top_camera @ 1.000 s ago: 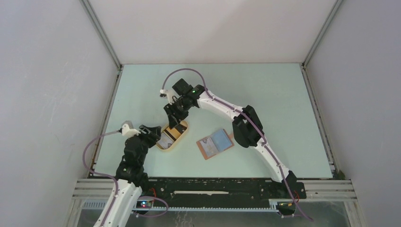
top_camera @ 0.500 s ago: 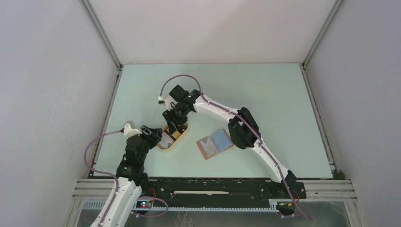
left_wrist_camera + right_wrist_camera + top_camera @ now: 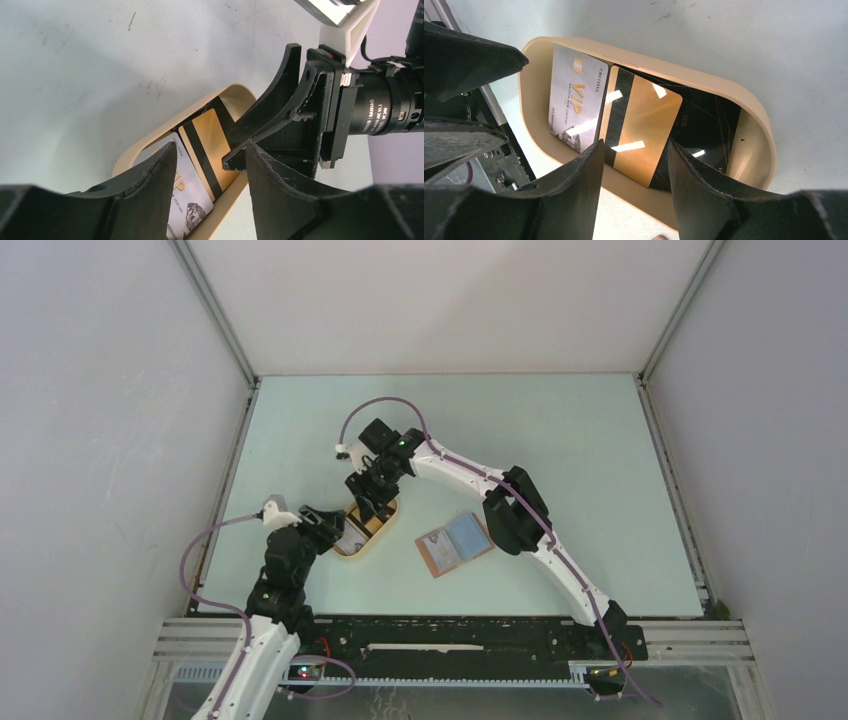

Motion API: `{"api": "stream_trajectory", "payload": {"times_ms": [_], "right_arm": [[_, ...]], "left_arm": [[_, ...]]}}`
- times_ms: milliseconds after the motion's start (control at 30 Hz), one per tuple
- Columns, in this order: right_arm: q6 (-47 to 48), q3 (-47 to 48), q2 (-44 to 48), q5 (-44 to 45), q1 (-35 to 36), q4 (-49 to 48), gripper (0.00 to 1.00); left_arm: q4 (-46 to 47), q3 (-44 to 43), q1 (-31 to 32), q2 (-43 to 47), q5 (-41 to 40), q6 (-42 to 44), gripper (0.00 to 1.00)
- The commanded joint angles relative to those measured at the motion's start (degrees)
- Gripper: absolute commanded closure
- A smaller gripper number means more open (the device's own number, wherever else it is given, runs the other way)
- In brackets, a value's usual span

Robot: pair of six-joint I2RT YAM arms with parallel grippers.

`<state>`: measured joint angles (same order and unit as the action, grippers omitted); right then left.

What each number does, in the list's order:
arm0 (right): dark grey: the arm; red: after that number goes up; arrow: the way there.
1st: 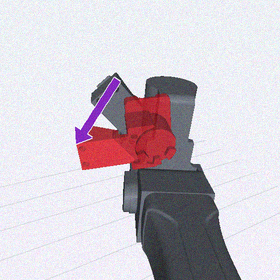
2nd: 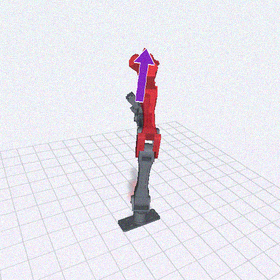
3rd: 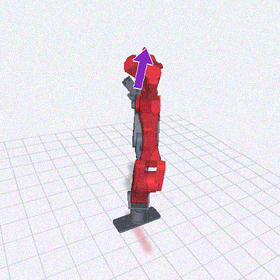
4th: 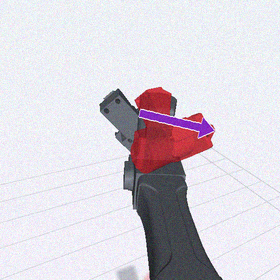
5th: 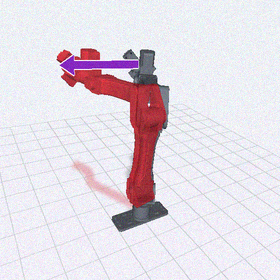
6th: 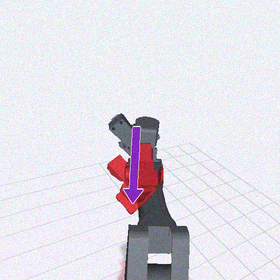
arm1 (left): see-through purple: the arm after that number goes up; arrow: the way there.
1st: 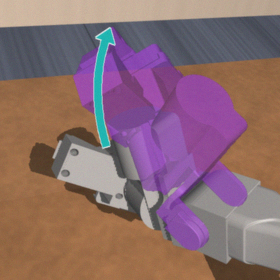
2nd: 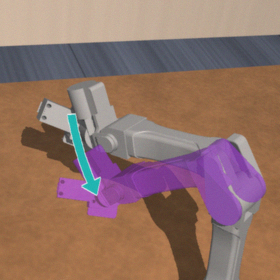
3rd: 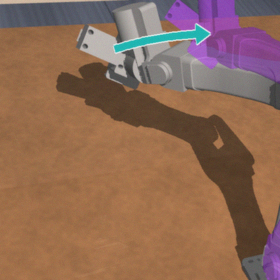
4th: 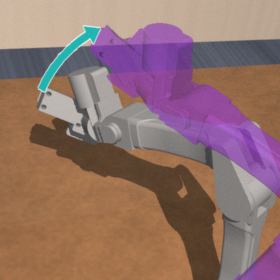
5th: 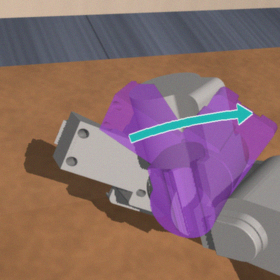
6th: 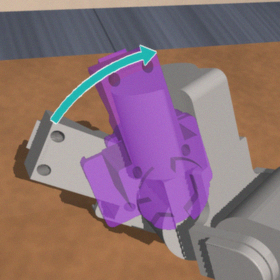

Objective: Put the credit cards into the card holder
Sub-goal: Pick up the credit card from the storage box.

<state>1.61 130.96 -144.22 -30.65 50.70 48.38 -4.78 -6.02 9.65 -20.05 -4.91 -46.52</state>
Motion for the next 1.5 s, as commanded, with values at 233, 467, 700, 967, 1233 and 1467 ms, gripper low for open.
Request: {"api": "stream_trajectory", "payload": {"times_ms": [233,467,700,967,1233,1467], "right_arm": [[0.0,-0.6,2.5,-7.1,-0.2,0.2,0.44],[-1.2,-1.5,4.2,-10.9,-0.4,-0.2,0.49],[-2.4,-2.0,5.5,-14.6,-1.1,-0.6,0.55],[-4.3,-2.7,6.1,-15.7,-1.8,-1.6,0.58],[-4.5,-1.2,3.3,-6.6,-2.7,-1.6,0.49],[-4.1,0.2,1.0,-7.6,-2.2,-1.1,0.46]], "left_arm": [[1.8,1.9,-0.4,0.6,1.5,0.4,0.43],[1.7,1.9,-0.4,0.6,1.4,0.5,0.43],[1.7,1.9,-0.4,0.8,1.4,0.4,0.43],[1.5,2.0,-0.4,0.9,1.3,0.3,0.44],[1.6,2.0,-0.4,1.0,1.3,0.3,0.44],[1.8,2.0,-0.4,0.7,1.4,0.3,0.44]]}}
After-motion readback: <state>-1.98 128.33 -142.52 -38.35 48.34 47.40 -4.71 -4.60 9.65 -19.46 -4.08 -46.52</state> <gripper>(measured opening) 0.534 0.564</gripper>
